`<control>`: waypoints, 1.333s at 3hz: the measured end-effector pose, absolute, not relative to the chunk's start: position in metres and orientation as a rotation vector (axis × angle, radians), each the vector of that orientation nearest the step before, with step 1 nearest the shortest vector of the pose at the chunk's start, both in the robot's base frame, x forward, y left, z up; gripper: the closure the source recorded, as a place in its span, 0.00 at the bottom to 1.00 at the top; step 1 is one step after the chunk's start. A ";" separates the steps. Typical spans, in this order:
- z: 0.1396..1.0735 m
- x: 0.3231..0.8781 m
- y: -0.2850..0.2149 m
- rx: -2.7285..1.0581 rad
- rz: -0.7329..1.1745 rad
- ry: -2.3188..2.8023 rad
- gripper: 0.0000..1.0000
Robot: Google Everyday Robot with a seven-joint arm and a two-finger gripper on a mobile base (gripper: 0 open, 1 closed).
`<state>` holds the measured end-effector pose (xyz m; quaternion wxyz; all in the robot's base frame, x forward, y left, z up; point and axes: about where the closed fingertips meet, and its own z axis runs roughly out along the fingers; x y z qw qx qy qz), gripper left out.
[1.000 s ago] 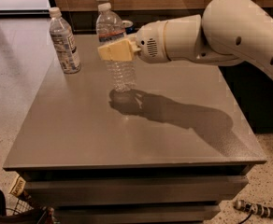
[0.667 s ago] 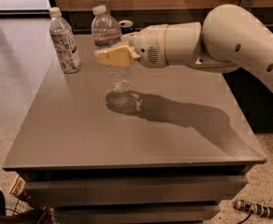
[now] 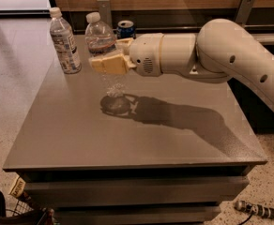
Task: Place water bottle upright
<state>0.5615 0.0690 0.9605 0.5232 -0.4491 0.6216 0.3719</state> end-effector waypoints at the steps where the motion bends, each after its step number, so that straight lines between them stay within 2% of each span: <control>1: 0.949 0.558 0.082 -1.064 0.963 1.481 1.00; 4: 0.933 0.557 0.101 -1.033 0.971 1.469 1.00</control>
Offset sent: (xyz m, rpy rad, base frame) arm -0.0046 0.0248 -0.0211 0.1016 0.0704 0.0620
